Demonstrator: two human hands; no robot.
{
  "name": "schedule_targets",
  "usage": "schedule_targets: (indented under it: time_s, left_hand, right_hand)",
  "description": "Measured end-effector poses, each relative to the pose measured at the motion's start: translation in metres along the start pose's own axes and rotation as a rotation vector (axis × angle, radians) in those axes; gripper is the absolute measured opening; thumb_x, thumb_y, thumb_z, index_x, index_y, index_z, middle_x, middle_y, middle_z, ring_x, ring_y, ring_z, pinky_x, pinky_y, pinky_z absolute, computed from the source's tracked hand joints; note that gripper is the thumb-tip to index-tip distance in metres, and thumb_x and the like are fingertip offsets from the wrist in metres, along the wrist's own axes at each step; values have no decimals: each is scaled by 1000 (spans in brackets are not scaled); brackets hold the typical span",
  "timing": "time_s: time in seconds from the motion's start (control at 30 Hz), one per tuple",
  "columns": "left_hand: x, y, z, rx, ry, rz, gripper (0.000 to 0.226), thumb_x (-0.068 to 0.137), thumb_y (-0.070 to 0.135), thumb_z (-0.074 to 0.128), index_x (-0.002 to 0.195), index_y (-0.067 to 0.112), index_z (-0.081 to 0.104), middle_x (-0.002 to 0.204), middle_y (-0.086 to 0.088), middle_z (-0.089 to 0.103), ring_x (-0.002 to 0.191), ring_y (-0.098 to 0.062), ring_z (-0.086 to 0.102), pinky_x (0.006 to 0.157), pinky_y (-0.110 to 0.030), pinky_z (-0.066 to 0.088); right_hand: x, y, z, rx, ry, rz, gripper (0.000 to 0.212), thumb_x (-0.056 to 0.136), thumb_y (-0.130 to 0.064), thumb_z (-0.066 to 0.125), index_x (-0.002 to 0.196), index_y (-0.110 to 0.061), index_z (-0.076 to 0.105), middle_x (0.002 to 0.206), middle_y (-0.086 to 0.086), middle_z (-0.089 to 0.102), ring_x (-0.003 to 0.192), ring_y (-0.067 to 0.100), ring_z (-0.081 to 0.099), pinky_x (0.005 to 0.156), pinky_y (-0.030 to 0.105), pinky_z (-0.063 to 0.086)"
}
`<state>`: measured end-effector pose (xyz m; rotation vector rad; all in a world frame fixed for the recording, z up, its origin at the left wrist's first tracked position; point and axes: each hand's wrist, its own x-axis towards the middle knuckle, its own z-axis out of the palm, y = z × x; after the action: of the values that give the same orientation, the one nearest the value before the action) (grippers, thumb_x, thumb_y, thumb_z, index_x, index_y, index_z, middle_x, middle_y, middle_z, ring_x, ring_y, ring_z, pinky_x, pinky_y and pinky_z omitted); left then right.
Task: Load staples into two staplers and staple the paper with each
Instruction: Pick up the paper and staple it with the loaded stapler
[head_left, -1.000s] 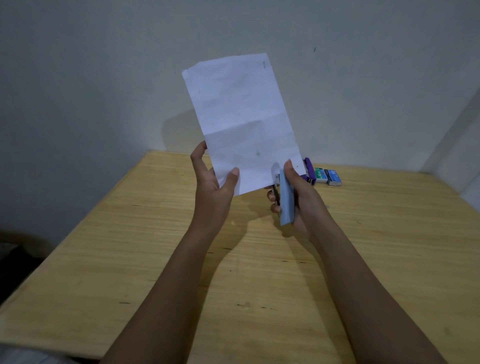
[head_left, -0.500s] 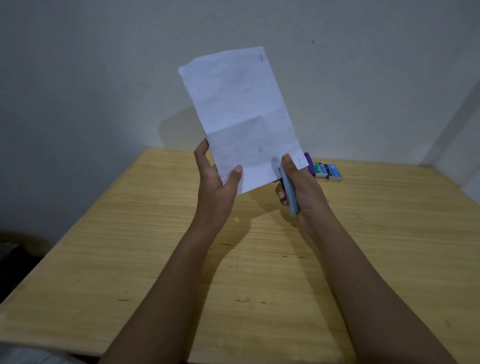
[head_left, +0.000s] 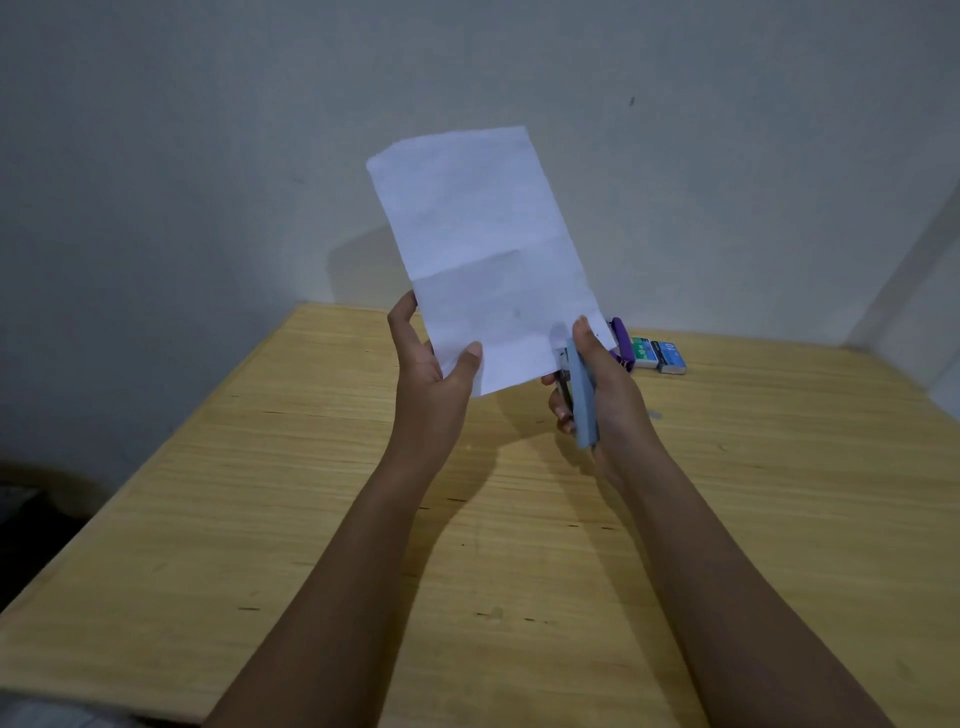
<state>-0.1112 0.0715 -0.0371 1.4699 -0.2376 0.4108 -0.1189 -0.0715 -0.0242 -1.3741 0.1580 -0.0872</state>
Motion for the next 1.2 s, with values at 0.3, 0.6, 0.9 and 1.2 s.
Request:
schedule_targets:
  time_s: [0.3, 0.6, 0.9, 1.2]
  left_hand:
    - [16, 1, -21, -16, 127, -206, 62, 89, -2, 52, 138, 25, 24, 100, 10, 57, 90, -4, 58, 83, -32, 51]
    - [34, -31, -63, 414, 59, -340, 51, 87, 2, 52, 135, 12, 40, 115, 1, 51, 100, -17, 50, 79, -30, 41]
    - [27, -41, -46, 889, 117, -117, 60, 79, -8, 50, 137, 3, 42, 143, -12, 37, 131, -27, 33, 102, -31, 33]
    - [32, -54, -36, 1288, -301, -202, 45, 98, 31, 33, 140, 15, 35, 152, -12, 27, 144, -27, 16, 118, -51, 9]
  right_hand:
    - [9, 2, -6, 231, 89, 39, 48, 94, -53, 36, 95, -10, 56, 68, 3, 58, 38, 7, 43, 34, 14, 29]
    - [12, 5, -16, 82, 150, 73, 9, 91, -12, 51, 89, -11, 59, 88, 8, 60, 75, 17, 55, 67, 30, 44]
    - [35, 12, -25, -306, 163, -31, 21, 81, -15, 64, 87, 4, 61, 83, 10, 52, 75, 20, 48, 63, 33, 36]
    - [99, 11, -5, -745, 323, -117, 29, 87, -17, 55, 66, -10, 37, 62, 0, 34, 53, 11, 32, 45, 23, 20]
